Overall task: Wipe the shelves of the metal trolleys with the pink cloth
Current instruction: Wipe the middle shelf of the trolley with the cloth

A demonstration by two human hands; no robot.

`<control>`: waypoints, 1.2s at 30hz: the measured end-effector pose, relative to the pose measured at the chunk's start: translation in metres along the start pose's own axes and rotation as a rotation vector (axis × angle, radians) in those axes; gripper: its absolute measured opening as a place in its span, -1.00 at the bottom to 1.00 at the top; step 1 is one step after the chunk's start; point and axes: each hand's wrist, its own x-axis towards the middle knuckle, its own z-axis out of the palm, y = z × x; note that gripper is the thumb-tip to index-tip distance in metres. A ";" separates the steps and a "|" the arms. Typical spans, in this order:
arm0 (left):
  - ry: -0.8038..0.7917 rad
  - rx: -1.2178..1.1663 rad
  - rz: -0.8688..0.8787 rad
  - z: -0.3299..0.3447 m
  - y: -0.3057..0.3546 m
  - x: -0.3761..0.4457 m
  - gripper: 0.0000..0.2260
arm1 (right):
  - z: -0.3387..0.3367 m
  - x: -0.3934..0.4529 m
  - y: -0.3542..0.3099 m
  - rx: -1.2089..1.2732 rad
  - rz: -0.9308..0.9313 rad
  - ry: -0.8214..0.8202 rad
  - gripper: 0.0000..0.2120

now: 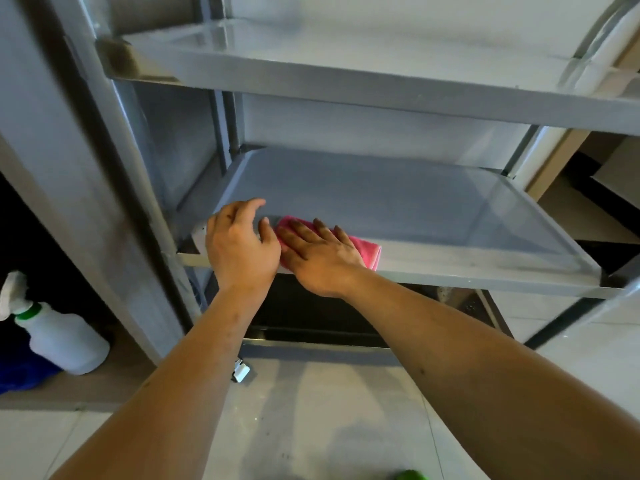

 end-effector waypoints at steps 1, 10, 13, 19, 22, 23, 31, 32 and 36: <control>-0.007 -0.001 0.014 0.004 0.008 0.001 -0.71 | 0.000 -0.002 0.009 -0.006 0.018 0.000 -0.42; -0.093 -0.026 0.104 0.037 0.047 -0.003 -0.71 | -0.013 -0.047 0.162 0.031 0.332 -0.018 -0.42; -0.124 -0.027 0.122 0.047 0.052 -0.006 -0.71 | -0.019 -0.078 0.232 0.055 0.481 -0.011 -0.40; -0.131 -0.023 0.133 0.060 0.054 -0.010 -0.71 | -0.024 -0.145 0.359 0.013 0.742 -0.048 -0.26; -0.116 -0.010 0.137 0.060 0.049 -0.011 -0.72 | -0.023 -0.132 0.373 0.027 0.847 -0.057 -0.32; -0.110 -0.006 0.138 0.060 0.048 -0.010 -0.73 | -0.024 -0.122 0.367 0.037 0.851 -0.043 -0.32; -0.066 0.028 0.095 0.049 0.033 -0.005 -0.73 | -0.022 -0.007 0.213 0.096 0.445 0.053 -0.32; -0.066 0.024 0.085 0.047 0.032 -0.005 -0.73 | -0.021 0.005 0.187 0.095 0.388 0.052 -0.32; -0.053 0.031 0.055 0.039 0.023 -0.004 -0.72 | -0.015 0.037 0.089 0.109 0.200 0.038 -0.36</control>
